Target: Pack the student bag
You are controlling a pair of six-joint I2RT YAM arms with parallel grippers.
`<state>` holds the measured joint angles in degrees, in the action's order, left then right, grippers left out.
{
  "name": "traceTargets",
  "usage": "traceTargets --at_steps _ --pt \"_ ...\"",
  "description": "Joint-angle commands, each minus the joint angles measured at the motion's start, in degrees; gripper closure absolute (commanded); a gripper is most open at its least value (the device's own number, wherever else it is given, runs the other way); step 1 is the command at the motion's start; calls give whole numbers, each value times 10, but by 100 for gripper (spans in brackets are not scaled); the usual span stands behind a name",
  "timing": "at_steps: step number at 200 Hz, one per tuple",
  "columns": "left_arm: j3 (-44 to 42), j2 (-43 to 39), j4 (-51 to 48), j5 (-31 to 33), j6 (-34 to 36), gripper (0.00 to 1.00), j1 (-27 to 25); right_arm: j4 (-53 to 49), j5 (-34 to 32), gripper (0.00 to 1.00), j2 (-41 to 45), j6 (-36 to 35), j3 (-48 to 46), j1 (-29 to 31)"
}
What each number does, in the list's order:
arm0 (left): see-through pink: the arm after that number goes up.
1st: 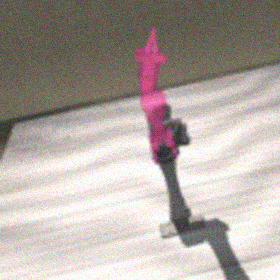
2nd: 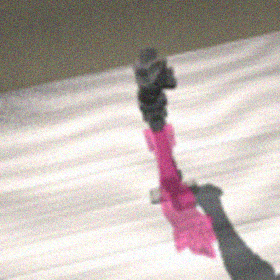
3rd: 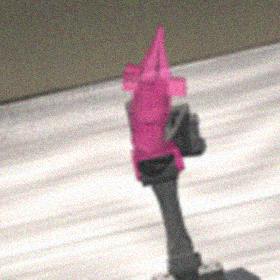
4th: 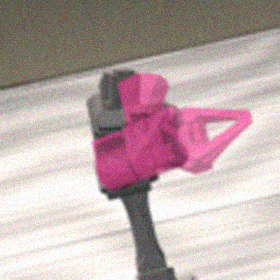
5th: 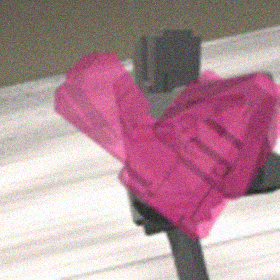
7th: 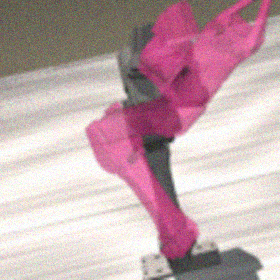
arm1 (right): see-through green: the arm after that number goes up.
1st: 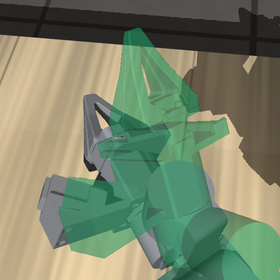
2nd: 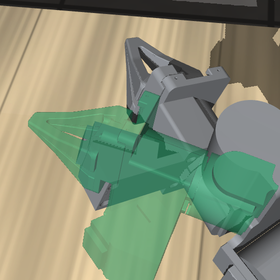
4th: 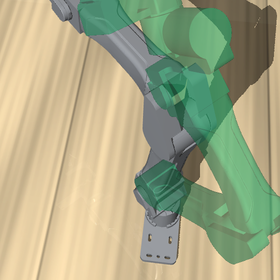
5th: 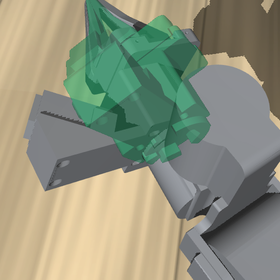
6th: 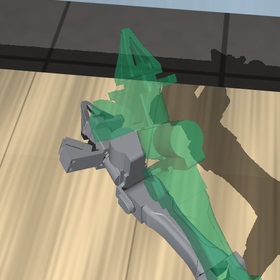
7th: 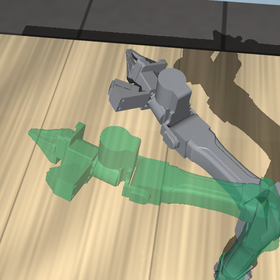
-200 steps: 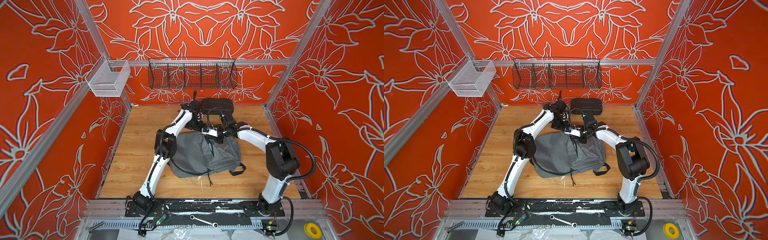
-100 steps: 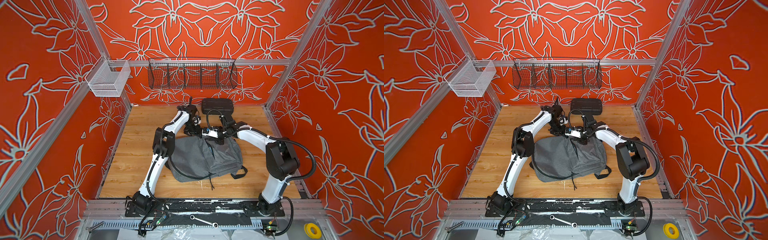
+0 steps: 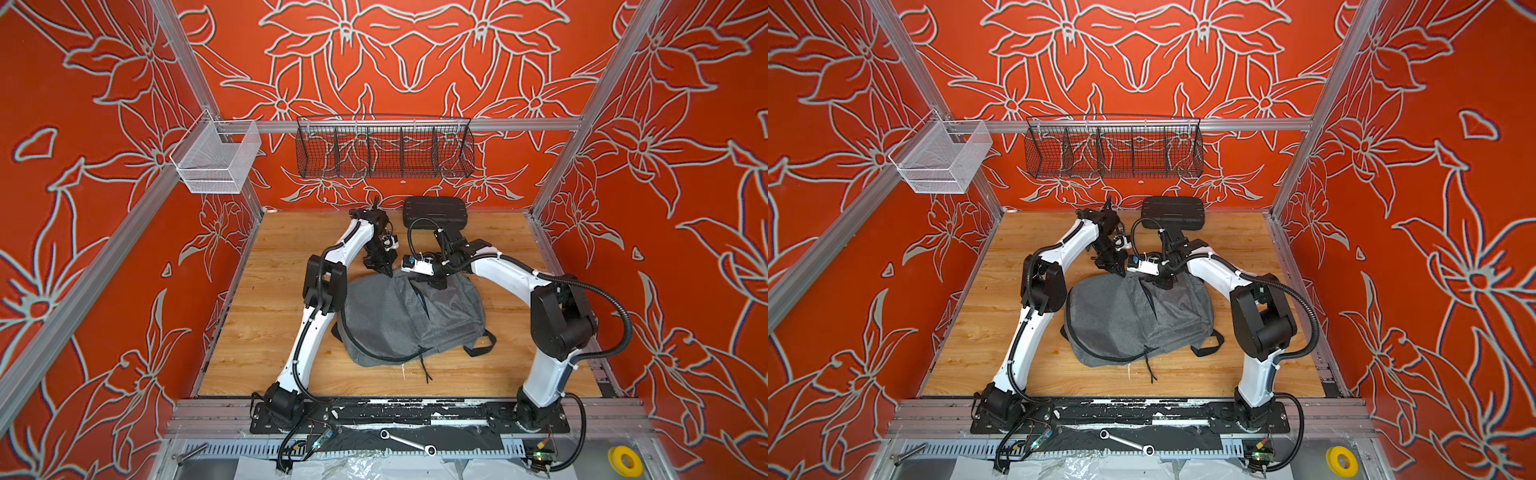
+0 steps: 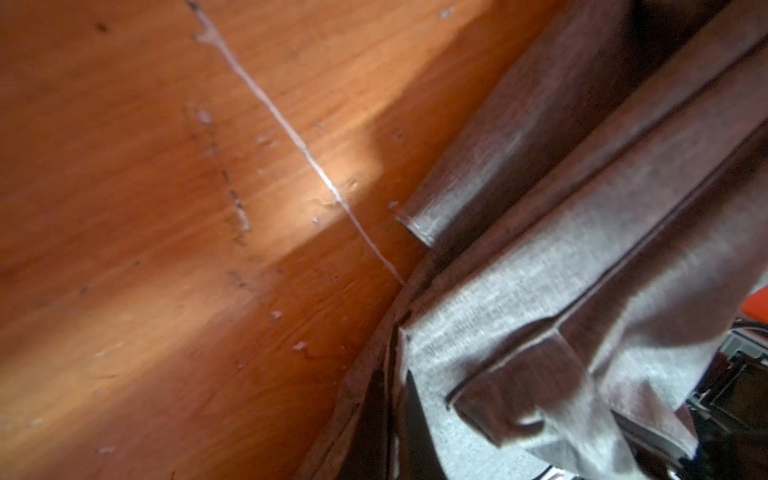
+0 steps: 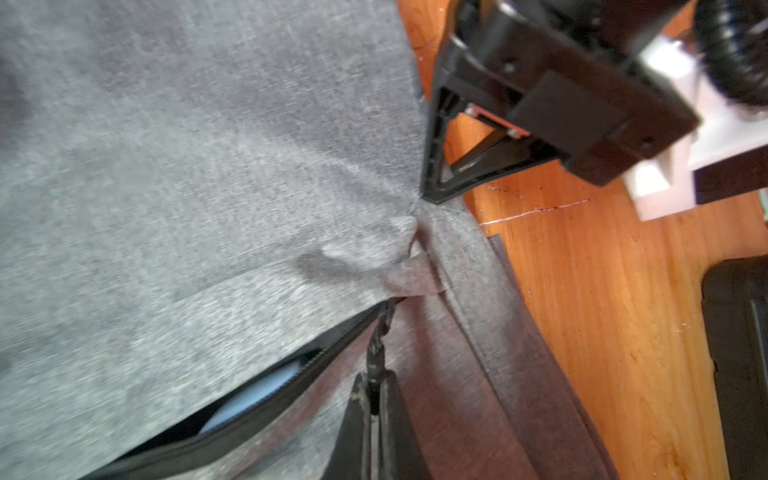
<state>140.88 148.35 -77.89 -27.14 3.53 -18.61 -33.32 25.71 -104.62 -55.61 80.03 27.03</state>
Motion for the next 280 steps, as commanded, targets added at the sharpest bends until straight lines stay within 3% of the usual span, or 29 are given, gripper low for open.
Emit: traceTargets --at_steps 1,26,55,94,166,190,221,247,253,264,280 --pt "9 -40 9 9 -33 100 34 -105 -20 100 10 -20 19 23" --pt "3 -46 18 -26 -71 100 73 -129 -37 100 43 -4 -25 43" --pt "-6 -48 17 6 -79 100 95 -142 -34 100 89 38 -68 47" --pt "5 -40 20 38 -81 100 108 -178 2 100 139 38 -86 53" --pt "37 -24 30 43 -81 100 125 -237 26 100 118 9 -132 61" --pt "37 -33 42 30 -77 100 117 -229 19 100 92 49 -117 69" --pt "39 -44 48 59 -58 100 103 -261 26 100 80 52 -109 86" --pt "36 -60 62 36 -66 100 100 -198 -2 100 95 120 -125 89" --pt "35 -65 67 29 -64 94 97 -160 -24 100 103 157 -130 89" --pt "32 -77 75 34 -56 74 86 -91 -52 88 122 210 -139 86" --pt "32 -97 83 50 -43 56 70 2 -70 66 151 275 -157 77"
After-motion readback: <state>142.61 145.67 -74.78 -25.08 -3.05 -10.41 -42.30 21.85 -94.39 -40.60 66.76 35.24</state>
